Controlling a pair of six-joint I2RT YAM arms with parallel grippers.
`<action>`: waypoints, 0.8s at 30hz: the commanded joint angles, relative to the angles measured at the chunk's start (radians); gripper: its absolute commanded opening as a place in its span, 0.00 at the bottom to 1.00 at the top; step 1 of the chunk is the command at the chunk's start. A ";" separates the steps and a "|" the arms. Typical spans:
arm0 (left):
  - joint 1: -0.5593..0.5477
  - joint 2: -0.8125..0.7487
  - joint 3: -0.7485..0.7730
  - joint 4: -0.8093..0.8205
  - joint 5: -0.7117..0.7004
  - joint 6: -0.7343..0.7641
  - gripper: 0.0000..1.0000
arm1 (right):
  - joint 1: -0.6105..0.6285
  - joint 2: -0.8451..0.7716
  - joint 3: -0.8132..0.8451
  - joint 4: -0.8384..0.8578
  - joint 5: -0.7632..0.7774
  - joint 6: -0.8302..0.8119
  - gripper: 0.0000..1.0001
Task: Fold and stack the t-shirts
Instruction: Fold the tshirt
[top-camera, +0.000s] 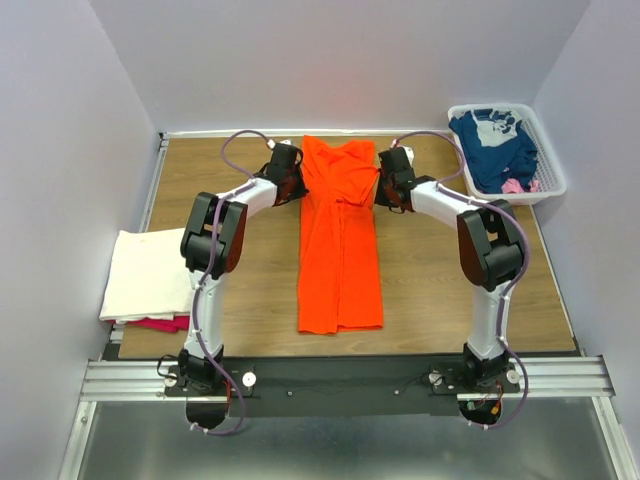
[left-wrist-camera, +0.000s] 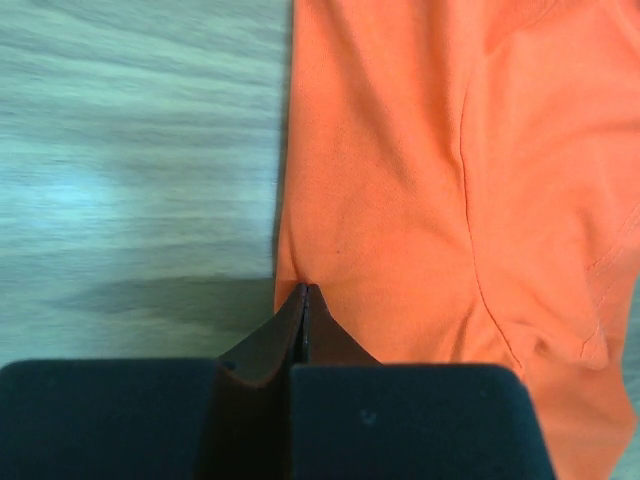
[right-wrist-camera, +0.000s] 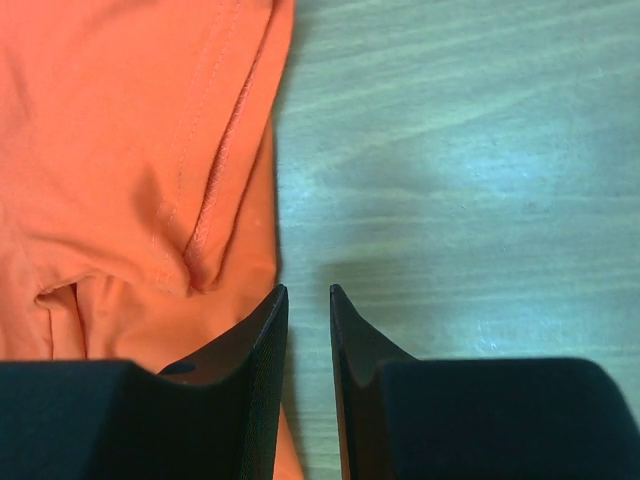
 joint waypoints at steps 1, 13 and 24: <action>0.031 0.022 0.020 -0.026 -0.044 0.004 0.00 | -0.002 0.032 0.049 0.016 -0.035 -0.025 0.30; 0.086 0.157 0.295 -0.067 0.065 0.048 0.06 | -0.002 -0.033 -0.002 0.016 -0.146 -0.009 0.31; 0.106 0.050 0.302 0.021 0.125 0.058 0.62 | 0.008 -0.190 -0.173 0.022 -0.271 0.034 0.37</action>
